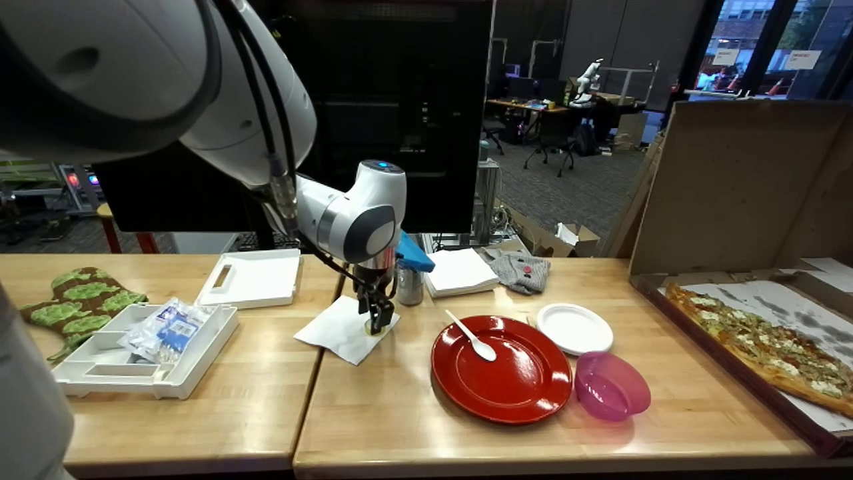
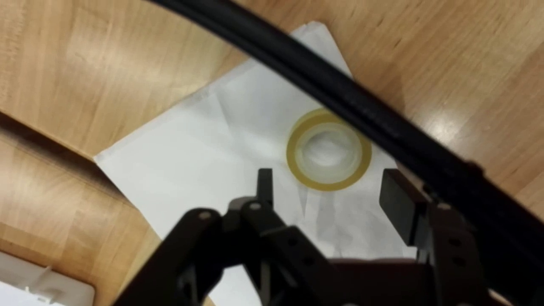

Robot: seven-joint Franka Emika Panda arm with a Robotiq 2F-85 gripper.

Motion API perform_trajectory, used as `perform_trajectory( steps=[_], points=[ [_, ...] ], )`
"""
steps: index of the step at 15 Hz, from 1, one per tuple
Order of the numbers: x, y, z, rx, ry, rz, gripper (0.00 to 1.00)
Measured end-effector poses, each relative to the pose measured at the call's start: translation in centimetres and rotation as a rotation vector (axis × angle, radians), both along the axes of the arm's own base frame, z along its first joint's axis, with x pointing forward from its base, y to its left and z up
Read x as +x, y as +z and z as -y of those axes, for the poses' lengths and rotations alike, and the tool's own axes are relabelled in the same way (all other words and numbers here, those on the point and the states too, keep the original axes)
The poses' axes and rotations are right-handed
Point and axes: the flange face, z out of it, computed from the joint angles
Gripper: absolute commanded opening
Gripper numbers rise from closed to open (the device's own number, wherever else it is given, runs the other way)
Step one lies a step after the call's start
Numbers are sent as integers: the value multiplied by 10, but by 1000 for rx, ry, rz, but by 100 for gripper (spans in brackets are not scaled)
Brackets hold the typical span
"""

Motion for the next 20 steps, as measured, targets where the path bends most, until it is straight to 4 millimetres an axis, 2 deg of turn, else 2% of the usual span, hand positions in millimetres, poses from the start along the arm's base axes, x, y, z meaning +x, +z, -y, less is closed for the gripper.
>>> perform_trajectory(
  steps=[6,9,10,11,13,16,20],
  points=[
    [1,-4,2,0,-3,-7,64],
    [3,-8,2,-1,-4,-14,66],
    [3,-9,2,-1,-5,-16,64],
    [4,-11,2,-1,-5,-18,42],
    [4,-13,2,-1,-5,-22,39],
    [5,-13,2,-1,-5,-22,23],
    [8,-10,1,0,-3,-15,23]
  ],
)
